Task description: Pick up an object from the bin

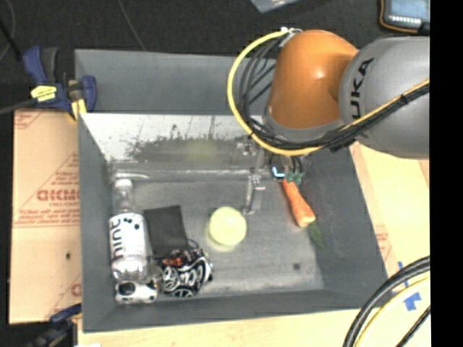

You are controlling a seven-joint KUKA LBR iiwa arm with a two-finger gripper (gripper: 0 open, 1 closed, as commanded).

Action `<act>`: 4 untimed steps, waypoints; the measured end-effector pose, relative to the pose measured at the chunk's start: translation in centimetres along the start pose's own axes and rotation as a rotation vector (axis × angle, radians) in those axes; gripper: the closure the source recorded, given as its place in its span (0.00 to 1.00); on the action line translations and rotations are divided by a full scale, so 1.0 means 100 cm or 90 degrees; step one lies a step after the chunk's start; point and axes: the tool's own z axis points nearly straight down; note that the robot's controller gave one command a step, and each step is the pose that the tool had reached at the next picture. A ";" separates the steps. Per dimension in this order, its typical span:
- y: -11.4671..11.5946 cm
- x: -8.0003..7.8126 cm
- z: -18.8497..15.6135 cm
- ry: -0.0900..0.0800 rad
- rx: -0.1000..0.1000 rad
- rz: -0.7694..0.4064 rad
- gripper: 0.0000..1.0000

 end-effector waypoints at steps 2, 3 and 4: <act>0.002 0.011 0.038 -0.007 0.000 -0.055 0.00; -0.001 0.037 0.064 -0.006 0.001 -0.188 0.00; -0.002 0.035 0.083 -0.007 0.001 -0.251 0.00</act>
Offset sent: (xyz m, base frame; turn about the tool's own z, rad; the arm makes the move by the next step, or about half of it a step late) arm -0.0463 0.0054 -0.1463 -0.3072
